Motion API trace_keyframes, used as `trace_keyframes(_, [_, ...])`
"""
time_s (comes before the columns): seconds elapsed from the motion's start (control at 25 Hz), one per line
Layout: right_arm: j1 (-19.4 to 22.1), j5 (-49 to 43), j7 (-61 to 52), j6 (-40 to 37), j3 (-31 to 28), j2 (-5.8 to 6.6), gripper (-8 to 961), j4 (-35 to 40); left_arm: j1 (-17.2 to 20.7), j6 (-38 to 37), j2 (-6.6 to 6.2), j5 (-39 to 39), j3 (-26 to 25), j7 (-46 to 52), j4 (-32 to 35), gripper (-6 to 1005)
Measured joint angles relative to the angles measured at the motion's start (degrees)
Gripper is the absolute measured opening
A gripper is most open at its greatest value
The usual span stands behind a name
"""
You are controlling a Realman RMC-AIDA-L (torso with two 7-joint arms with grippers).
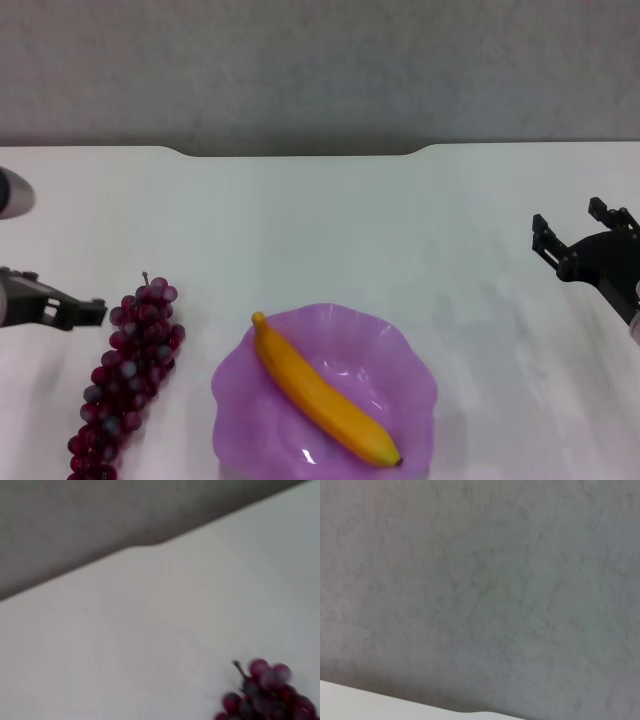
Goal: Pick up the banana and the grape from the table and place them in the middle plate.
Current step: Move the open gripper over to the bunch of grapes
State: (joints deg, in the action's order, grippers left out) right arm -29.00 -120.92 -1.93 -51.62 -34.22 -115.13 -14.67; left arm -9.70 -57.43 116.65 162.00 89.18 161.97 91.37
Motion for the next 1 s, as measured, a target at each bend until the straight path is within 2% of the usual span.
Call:
trace_keyframes(0.28, [-0.5, 0.0, 0.0, 0.7, 0.0, 0.0, 787, -0.1, -4.7, -9.1, -0.01, -1.3, 0.3, -1.9, -0.7, 909])
trace_keyframes(0.64, [-0.6, 0.0, 0.0, 0.7, 0.0, 0.0, 787, -0.2, -9.2, -10.3, 0.07, -1.3, 0.6, -2.1, -8.3, 909])
trace_keyframes(0.68, [-0.6, 0.0, 0.0, 0.7, 0.0, 0.0, 787, -0.2, -10.2, -10.4, 0.0, -1.4, 0.3, -2.3, -10.9, 909])
trace_keyframes(1.0, [-0.6, 0.0, 0.0, 0.6, 0.0, 0.0, 787, -0.2, -12.5, -10.0, 0.04, -2.8, 0.4, -3.1, -15.5, 909])
